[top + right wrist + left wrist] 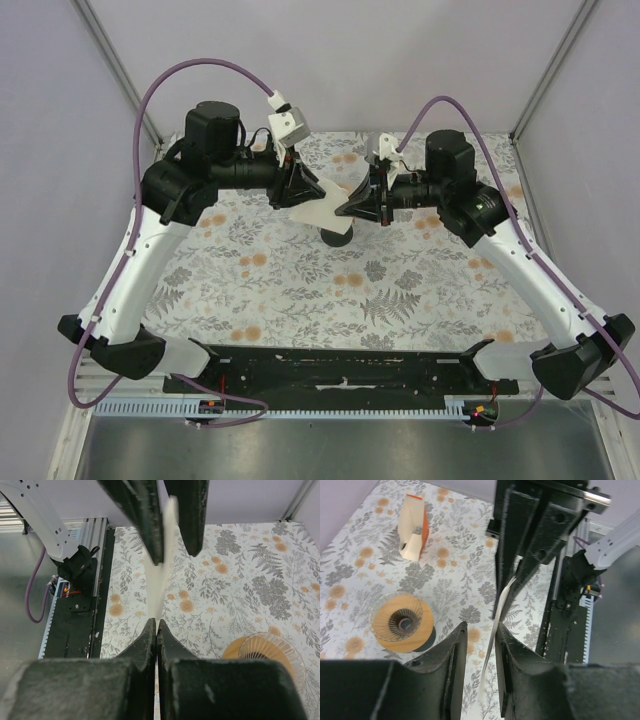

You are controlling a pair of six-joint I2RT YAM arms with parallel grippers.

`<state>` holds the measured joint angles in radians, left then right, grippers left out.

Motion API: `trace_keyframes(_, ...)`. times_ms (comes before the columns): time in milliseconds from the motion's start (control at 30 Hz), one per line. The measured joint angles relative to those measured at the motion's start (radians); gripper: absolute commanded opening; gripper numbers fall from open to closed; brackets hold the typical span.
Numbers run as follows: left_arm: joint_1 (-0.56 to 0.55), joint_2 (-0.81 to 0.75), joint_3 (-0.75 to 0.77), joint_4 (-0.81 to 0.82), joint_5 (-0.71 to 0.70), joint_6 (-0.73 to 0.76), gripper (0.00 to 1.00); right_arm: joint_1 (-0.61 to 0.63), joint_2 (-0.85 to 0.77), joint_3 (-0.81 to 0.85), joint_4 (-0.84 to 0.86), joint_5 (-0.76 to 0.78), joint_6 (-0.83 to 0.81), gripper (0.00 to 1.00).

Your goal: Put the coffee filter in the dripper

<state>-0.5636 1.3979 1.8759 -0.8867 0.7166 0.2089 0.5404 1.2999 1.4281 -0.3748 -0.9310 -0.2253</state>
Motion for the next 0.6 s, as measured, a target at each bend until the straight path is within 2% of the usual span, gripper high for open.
trace_keyframes(67, 0.000, 0.000, -0.003, 0.002, -0.028, 0.004, 0.25, 0.005, -0.006, -0.011, -0.001, -0.020, -0.011, 0.01)
trace_keyframes(267, 0.000, -0.002, -0.050, 0.006, -0.006, 0.017, 0.24, 0.012, -0.016, -0.014, -0.001, -0.045, -0.023, 0.01)
trace_keyframes(333, 0.000, -0.002, -0.072, 0.004, 0.022, 0.018, 0.16, 0.011, -0.018, -0.014, -0.002, -0.045, -0.026, 0.02)
trace_keyframes(400, 0.000, -0.002, -0.085, 0.003, 0.039, 0.020, 0.04, 0.011, -0.018, -0.014, -0.002, -0.045, -0.029, 0.02)
trace_keyframes(433, 0.000, -0.003, -0.090, 0.003, 0.047, 0.021, 0.02, 0.012, -0.018, -0.014, -0.003, -0.044, -0.030, 0.04)
trace_keyframes(500, 0.000, -0.006, -0.094, 0.002, 0.053, 0.028, 0.02, 0.012, -0.018, -0.014, -0.003, -0.036, -0.032, 0.10)
trace_keyframes(600, 0.000, -0.019, -0.097, -0.001, 0.053, 0.037, 0.02, 0.012, -0.018, -0.014, -0.005, -0.010, -0.037, 0.31)
